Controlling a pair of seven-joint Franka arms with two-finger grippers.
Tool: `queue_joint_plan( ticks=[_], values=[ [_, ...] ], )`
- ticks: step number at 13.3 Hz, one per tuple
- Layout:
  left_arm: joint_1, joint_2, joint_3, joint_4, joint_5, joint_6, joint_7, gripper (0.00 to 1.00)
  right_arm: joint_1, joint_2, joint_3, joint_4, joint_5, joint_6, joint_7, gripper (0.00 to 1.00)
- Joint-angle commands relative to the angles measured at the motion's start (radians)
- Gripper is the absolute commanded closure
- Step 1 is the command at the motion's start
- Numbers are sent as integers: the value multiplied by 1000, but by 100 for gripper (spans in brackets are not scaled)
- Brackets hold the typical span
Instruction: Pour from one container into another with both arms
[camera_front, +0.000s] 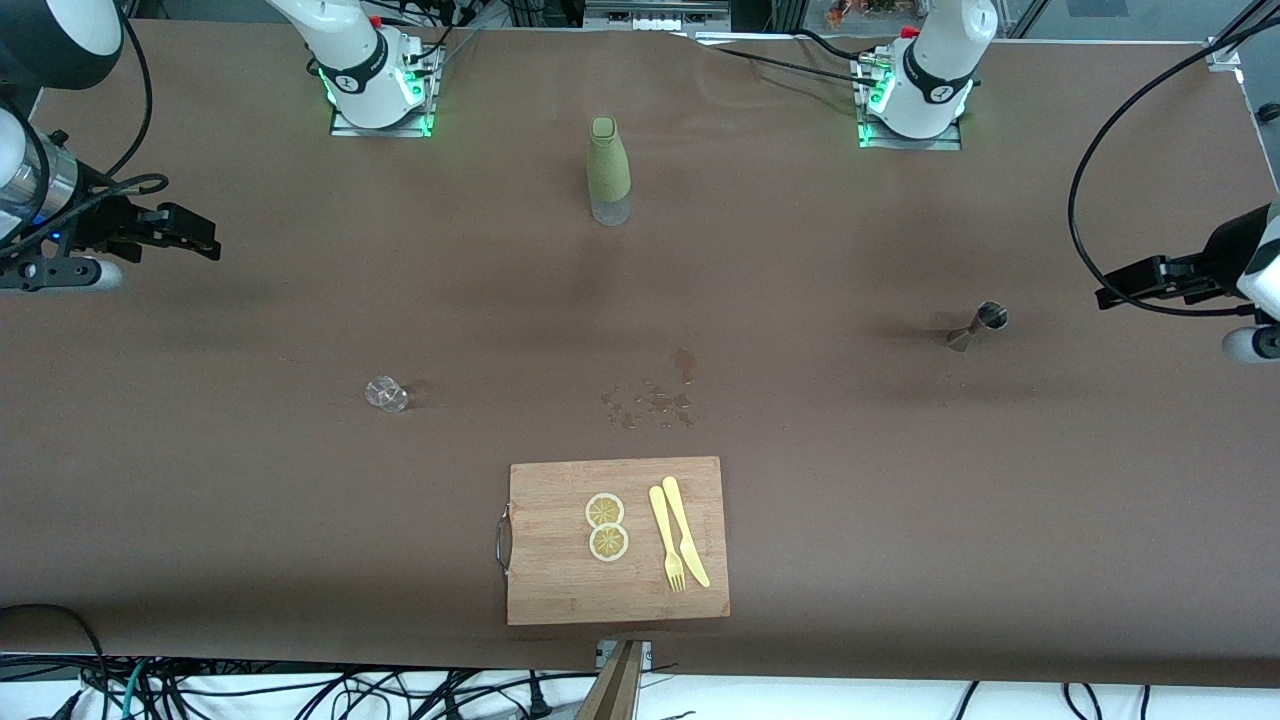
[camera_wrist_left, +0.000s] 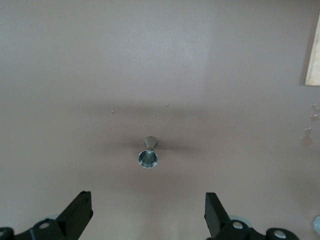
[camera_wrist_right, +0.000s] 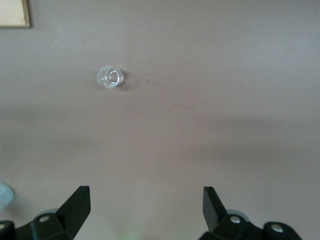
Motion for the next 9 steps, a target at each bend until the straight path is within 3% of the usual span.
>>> queue_joint_plan(
  ticks=[1, 5, 9],
  values=[
    [41, 1, 51, -6, -14, -3, 246, 0, -31, 55, -35, 25, 17, -18, -260, 0],
    [220, 8, 88, -28, -145, -21, 800, 0, -36, 140, -144, 25, 164, -17, -643, 0],
    [262, 53, 317, -162, -510, -78, 1289, 0, -85, 244, -169, 27, 365, 8, -1000, 0]
  ],
)
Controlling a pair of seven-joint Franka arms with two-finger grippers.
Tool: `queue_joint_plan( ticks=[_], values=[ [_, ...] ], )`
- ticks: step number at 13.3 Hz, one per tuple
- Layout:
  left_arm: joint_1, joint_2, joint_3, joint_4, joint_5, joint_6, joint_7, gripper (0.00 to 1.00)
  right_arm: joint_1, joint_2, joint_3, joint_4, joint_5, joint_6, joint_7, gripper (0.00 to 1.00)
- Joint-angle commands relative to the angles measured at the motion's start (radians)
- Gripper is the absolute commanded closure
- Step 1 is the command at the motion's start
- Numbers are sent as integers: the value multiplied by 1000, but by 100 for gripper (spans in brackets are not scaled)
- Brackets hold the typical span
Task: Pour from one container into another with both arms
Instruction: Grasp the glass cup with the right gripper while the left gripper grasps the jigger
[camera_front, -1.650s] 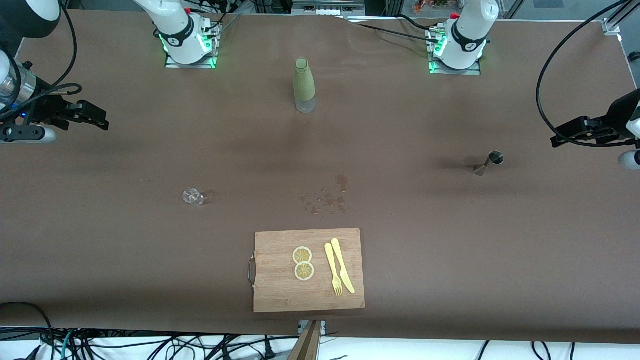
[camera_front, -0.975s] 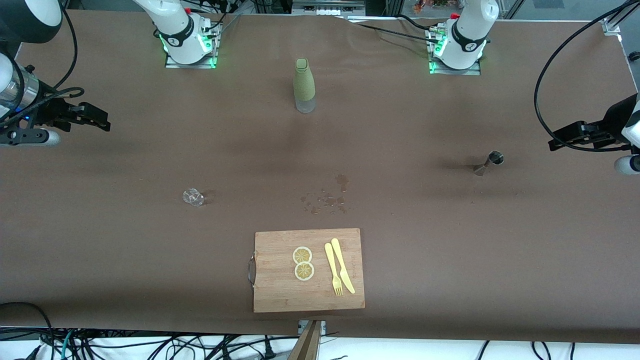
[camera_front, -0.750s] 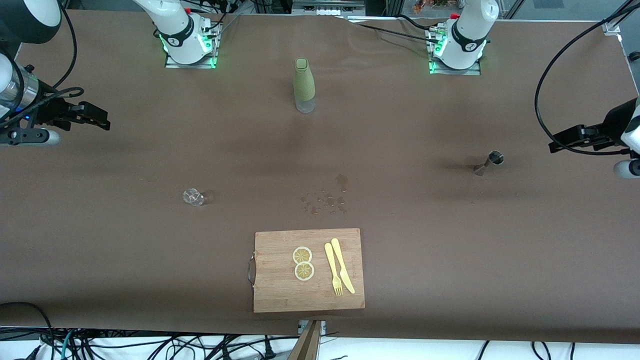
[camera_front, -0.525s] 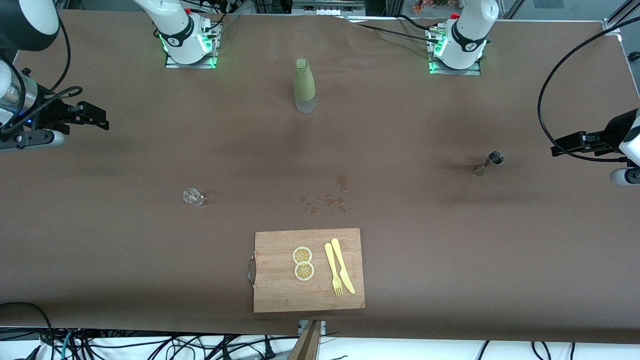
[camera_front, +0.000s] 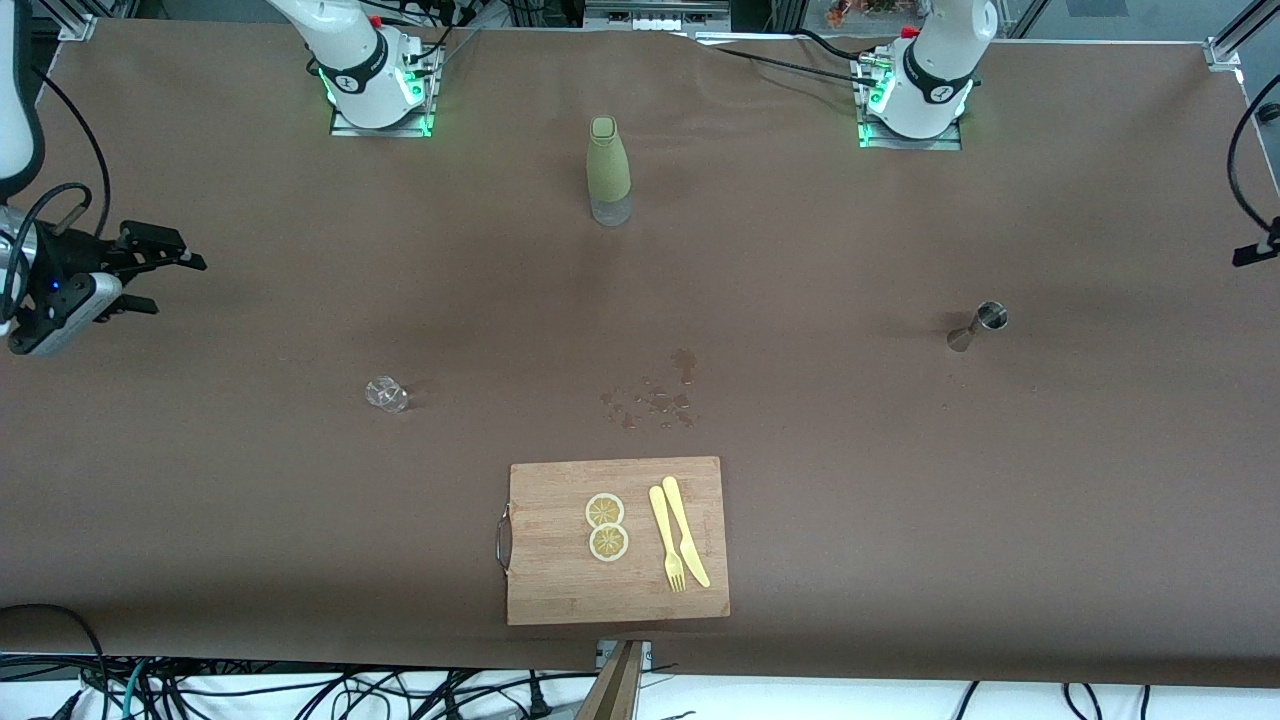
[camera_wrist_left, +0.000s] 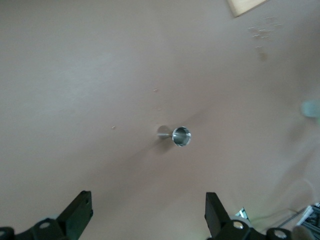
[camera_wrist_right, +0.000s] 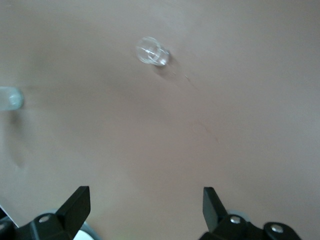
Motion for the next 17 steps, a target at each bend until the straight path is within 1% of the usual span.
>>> queue_joint_plan(
  ticks=[1, 2, 3, 4, 5, 7, 9, 10, 11, 12, 14, 15, 17],
  values=[
    [-3, 30, 114, -128, -212, -45, 322, 0, -35, 84, 1, 25, 136, 2, -246, 0],
    [0, 72, 146, -178, -307, -54, 492, 0, -44, 118, -1, 25, 202, 3, -356, 0],
    [1, 110, 169, -214, -376, -70, 659, 0, -49, 157, -1, 27, 245, 5, -454, 0],
    [6, 138, 174, -246, -409, -90, 781, 0, -55, 194, 1, 40, 285, 11, -548, 0],
    [12, 171, 195, -265, -434, -117, 878, 0, -58, 240, 1, 79, 340, 9, -649, 0],
    [41, 271, 209, -265, -501, -174, 1090, 0, -61, 352, -1, 158, 428, 8, -841, 0],
    [61, 368, 209, -263, -558, -188, 1257, 0, -75, 469, 3, 234, 526, -1, -982, 0],
    [75, 398, 208, -259, -578, -194, 1325, 0, -77, 515, 3, 251, 587, -6, -1041, 0],
    [87, 423, 208, -254, -589, -196, 1383, 0, -77, 541, 4, 251, 635, -7, -1102, 0],
    [95, 455, 208, -251, -598, -194, 1434, 0, -77, 567, 7, 251, 663, -9, -1156, 0],
    [103, 550, 208, -240, -671, -205, 1549, 0, -75, 610, 27, 251, 715, -33, -1216, 0],
    [104, 599, 208, -236, -711, -218, 1602, 0, -75, 627, 36, 251, 727, -35, -1246, 0],
    [100, 656, 205, -236, -769, -222, 1690, 0, -75, 652, 71, 251, 731, -35, -1300, 0]
  ],
)
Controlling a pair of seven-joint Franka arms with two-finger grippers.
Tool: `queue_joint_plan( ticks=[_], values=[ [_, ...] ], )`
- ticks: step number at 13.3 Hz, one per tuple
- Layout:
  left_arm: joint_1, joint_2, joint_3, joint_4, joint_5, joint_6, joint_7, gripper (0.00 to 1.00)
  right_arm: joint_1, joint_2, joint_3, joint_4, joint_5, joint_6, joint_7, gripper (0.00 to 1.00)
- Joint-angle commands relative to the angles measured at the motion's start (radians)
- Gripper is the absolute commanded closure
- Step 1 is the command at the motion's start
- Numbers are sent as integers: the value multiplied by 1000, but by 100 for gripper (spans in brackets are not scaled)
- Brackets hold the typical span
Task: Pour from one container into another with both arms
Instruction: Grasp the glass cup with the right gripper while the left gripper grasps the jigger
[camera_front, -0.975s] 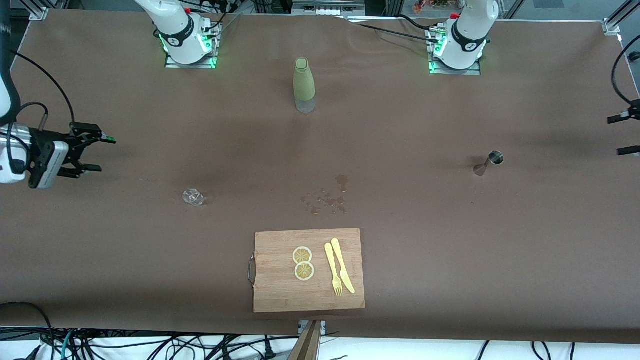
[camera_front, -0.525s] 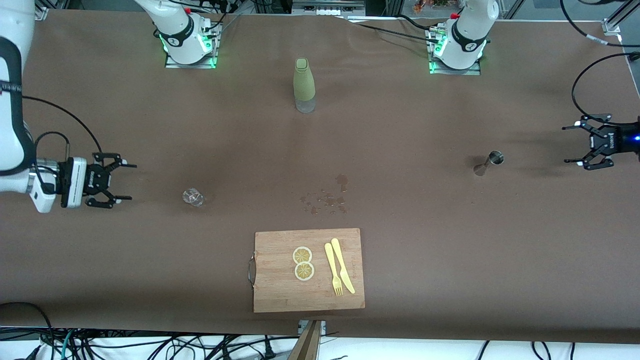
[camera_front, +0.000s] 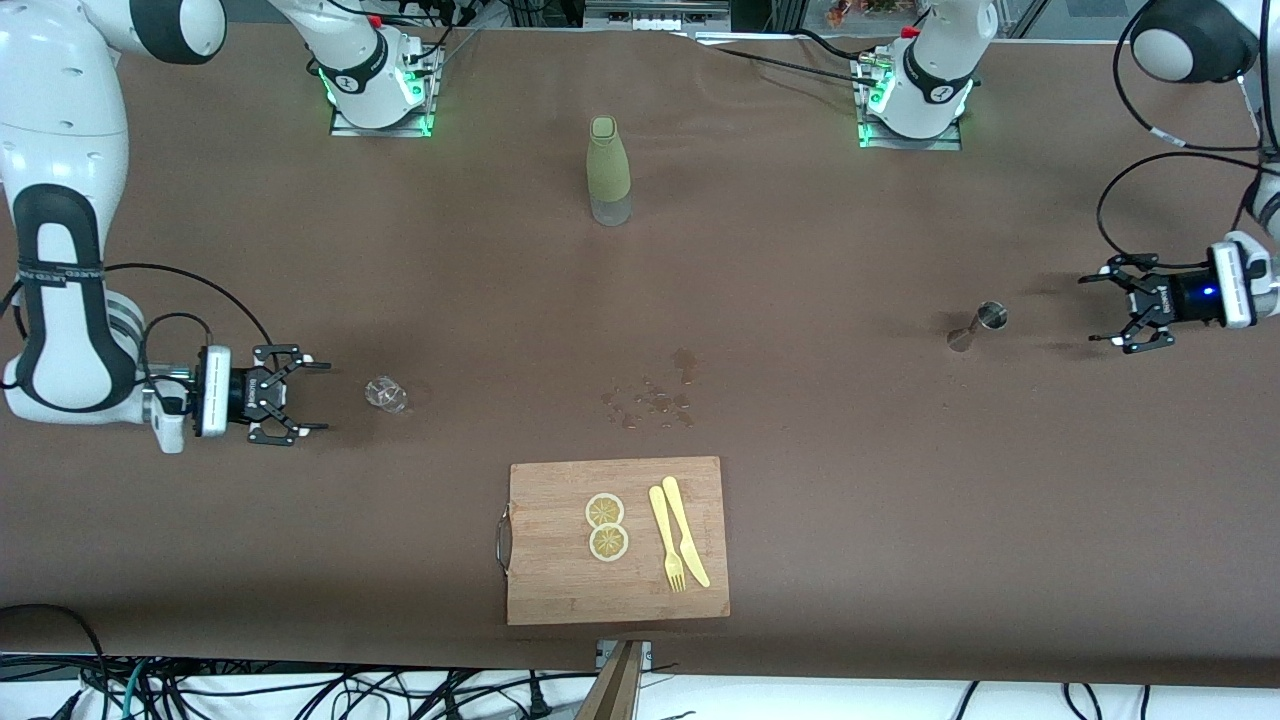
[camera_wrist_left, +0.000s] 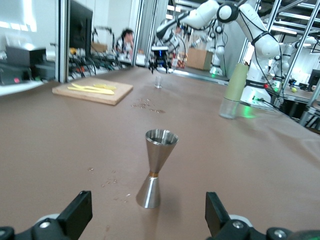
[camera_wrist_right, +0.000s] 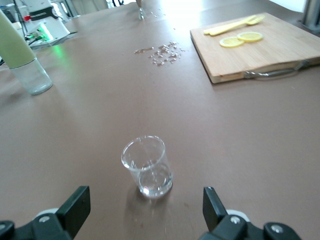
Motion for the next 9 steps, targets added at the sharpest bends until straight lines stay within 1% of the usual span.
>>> queue_joint_plan(
  ticks=[1, 2, 4, 6, 9],
  values=[
    [-5, 100, 1, 38, -72, -18, 164, 0, -16, 43, 44, 33, 17, -27, -69, 0],
    [-6, 118, -3, 38, -92, -19, 164, 0, -16, 53, 46, 33, 18, -27, -97, 0],
    [-14, 134, -35, 41, -98, -18, 164, 0, -17, 82, 72, 33, 18, -31, -143, 0],
    [-34, 158, -55, 62, -97, -18, 153, 0, -16, 95, 75, 33, 17, -31, -184, 0],
    [-78, 158, -59, 63, -92, -18, 127, 0, -17, 109, 99, 38, 18, -29, -237, 0]
  ],
)
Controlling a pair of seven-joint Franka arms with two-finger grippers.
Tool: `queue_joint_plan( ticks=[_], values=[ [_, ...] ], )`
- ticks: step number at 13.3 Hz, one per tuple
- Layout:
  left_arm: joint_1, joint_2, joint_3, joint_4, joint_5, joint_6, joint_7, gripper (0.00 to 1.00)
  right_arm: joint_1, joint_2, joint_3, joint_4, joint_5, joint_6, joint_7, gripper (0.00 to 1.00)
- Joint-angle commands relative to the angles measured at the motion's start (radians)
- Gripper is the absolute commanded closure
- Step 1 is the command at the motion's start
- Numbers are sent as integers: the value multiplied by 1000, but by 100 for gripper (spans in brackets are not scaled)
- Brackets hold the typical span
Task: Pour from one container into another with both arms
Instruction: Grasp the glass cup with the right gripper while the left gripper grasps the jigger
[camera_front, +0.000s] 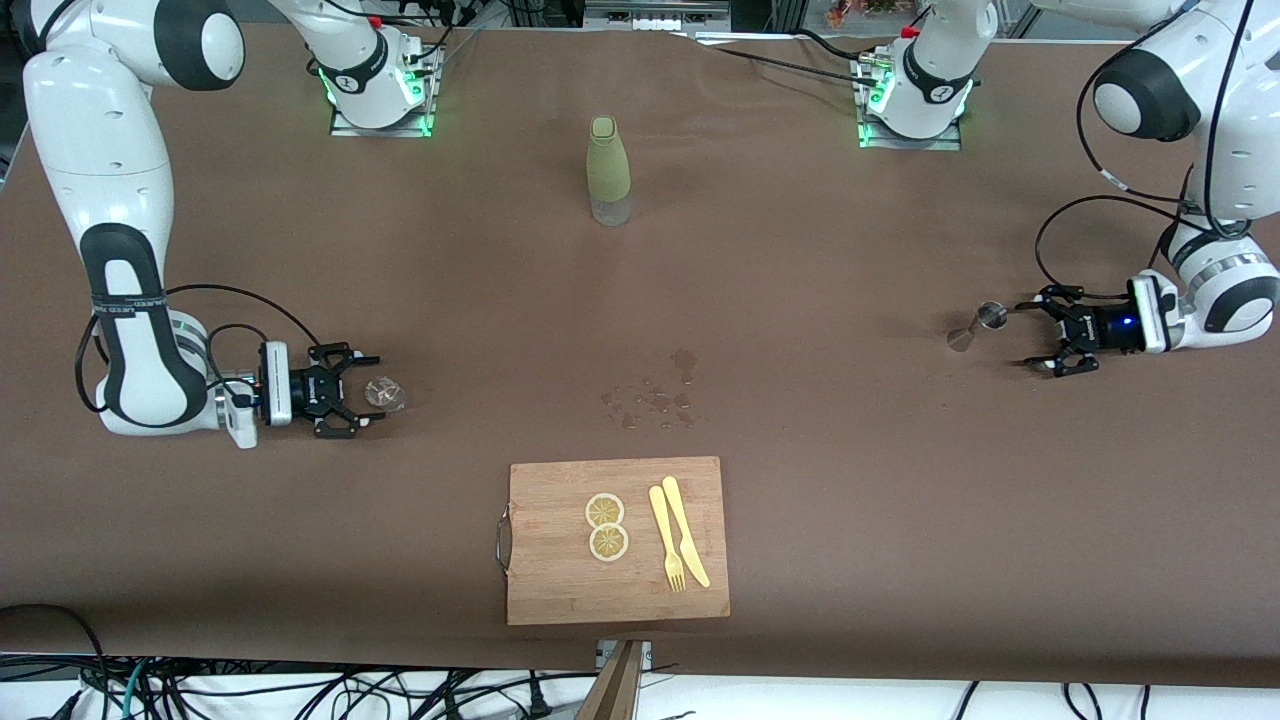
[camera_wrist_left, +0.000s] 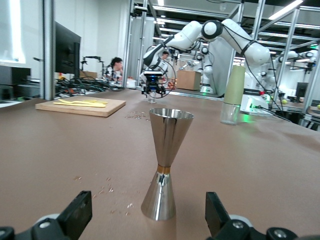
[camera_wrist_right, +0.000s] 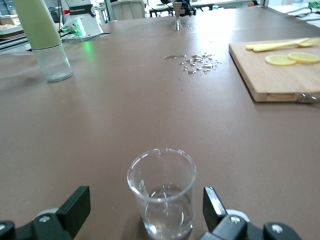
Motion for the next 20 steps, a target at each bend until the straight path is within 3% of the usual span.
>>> queue_joint_plan(
  ticks=[1, 6, 7, 9, 11, 15, 17, 19, 20],
  values=[
    [-36, 18, 10, 21, -5, -3, 40, 0, -17, 34, 28, 32, 28, -18, -49, 0],
    [-57, 11, -38, 18, -4, -5, 11, 0, -17, 67, 32, 32, 86, -22, -89, 1],
    [-66, 8, -38, 18, -4, -5, 9, 0, -15, 67, 32, 32, 126, -22, -89, 7],
    [-77, 7, -41, 15, -5, -6, 3, 0, -17, 68, 32, 32, 165, -23, -89, 56],
    [-86, 6, -41, 4, -4, -11, 0, 0, -18, 68, 32, 32, 168, -25, -89, 85],
    [-93, 4, -41, -1, 18, -28, 0, 1, -29, 80, 32, 29, 169, -54, -89, 88],
    [-91, 3, -41, -1, 18, -28, 0, 9, -31, 79, 32, 29, 169, -66, -83, 91],
    [-91, 4, -39, -4, 19, -31, 3, 35, -31, 76, 32, 32, 169, -90, -59, 92],
    [-91, 7, -39, -4, 19, -34, 4, 39, -29, 73, 34, 32, 169, -100, -31, 92]
  ],
)
